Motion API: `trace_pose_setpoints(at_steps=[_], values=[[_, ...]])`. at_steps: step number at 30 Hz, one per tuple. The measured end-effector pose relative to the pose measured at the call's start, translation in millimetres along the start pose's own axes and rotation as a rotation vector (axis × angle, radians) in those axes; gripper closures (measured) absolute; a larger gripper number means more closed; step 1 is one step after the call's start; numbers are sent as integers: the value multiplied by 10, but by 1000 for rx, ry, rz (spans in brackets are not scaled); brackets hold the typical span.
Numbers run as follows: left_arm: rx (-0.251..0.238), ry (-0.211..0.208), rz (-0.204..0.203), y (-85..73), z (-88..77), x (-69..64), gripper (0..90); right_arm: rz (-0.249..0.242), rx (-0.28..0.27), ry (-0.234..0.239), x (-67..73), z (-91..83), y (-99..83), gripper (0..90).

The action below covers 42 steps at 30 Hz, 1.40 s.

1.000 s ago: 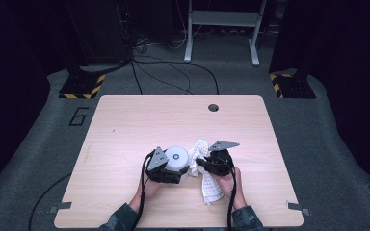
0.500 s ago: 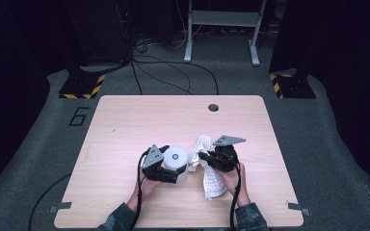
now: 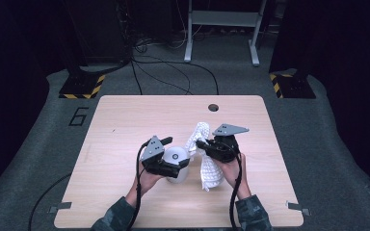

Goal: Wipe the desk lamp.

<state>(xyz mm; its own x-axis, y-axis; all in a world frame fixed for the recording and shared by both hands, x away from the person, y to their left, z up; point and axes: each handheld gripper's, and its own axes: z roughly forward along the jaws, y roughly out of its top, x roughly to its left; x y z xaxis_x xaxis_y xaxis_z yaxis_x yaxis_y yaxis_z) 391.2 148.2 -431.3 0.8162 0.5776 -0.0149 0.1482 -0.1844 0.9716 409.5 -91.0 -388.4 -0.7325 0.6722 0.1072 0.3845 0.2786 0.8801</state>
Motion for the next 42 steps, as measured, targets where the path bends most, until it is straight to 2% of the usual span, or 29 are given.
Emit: trace_pose_setpoints(at_steps=[7,11,16,18,21,23,28,32,35,39,42], values=[[16,-35,22,143,167,-104,0,-16,-36,6,107,-8,156,824],[32,-25,38,173,227,-141,0,-30,-47,19,164,15,201,824],[38,1,30,168,264,-146,0,-30,-61,41,218,26,257,823],[36,2,34,171,258,-147,28,-32,-58,53,233,26,275,823],[19,17,42,168,264,-159,123,-27,-66,60,252,41,286,822],[20,12,38,161,261,-158,174,-23,-68,64,256,45,286,821],[27,17,39,137,239,-114,400,-21,-59,77,230,43,267,816],[27,16,22,122,223,-73,535,-9,-61,87,212,35,238,808],[25,18,29,122,217,-59,636,-8,-61,92,205,25,225,795],[34,16,39,138,192,-59,728,-18,-69,113,201,9,207,741],[42,30,62,157,155,-60,759,-28,-79,130,202,-21,179,671]])
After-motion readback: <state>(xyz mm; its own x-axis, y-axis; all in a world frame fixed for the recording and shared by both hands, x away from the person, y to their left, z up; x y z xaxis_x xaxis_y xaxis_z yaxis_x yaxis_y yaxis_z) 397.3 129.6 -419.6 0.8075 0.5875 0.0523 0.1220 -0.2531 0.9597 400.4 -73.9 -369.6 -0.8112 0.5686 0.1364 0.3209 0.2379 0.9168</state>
